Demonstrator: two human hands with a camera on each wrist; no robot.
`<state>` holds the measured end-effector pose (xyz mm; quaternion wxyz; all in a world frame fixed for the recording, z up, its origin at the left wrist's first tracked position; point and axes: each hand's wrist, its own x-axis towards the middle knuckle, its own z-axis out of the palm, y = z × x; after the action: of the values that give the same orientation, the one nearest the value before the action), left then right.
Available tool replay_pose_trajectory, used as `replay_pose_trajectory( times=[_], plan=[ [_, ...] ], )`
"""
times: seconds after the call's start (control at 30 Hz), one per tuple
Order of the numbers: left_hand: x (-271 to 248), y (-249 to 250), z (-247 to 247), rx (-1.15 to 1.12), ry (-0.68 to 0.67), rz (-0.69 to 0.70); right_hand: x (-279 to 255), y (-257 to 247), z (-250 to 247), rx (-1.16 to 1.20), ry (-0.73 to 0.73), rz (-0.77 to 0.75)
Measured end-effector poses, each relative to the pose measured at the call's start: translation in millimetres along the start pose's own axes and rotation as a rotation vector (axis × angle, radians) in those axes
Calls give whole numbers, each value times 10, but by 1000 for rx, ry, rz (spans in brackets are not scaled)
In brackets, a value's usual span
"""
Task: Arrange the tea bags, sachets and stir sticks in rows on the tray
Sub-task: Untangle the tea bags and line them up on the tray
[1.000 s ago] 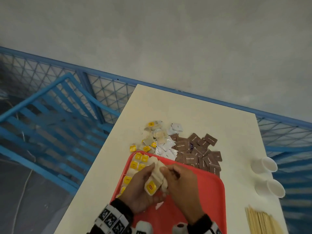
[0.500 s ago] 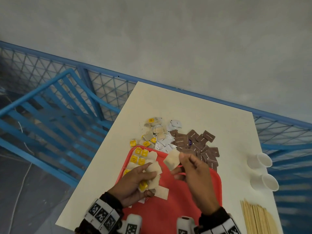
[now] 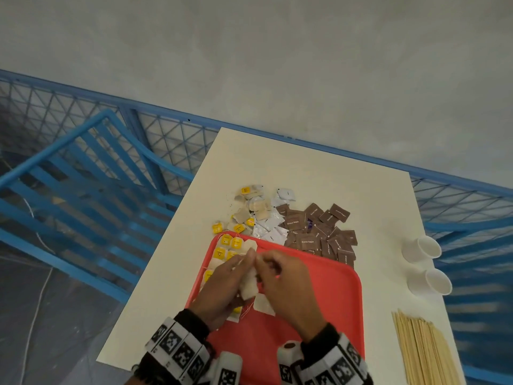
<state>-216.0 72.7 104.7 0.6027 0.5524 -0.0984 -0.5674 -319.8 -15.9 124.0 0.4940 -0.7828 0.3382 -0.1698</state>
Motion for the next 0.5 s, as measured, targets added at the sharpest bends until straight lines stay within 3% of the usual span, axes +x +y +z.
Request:
replay_pose_trajectory(
  times=[0.07,0.13,0.27,0.33,0.4,0.5],
  plan=[
    [-5,-27,-8,-107,-39,-53,-34,-20,95,-139,-153,-84],
    [3,-61,-94,-158,3,-73,-30,-25,62,-100,-239,-86],
    [-48,-112,-320,-186,128,-92,40,198,-95,69,-135,139],
    [-106,-121,-442,-168,134,-85,111,567,-91,-160,-95,199],
    [-171,-138,-556,-174,115,-78,133,938,-30,-403,-173,255],
    [-252,-170,-715,-212,62,-48,72,1278,114,-469,-251,306]
  ],
)
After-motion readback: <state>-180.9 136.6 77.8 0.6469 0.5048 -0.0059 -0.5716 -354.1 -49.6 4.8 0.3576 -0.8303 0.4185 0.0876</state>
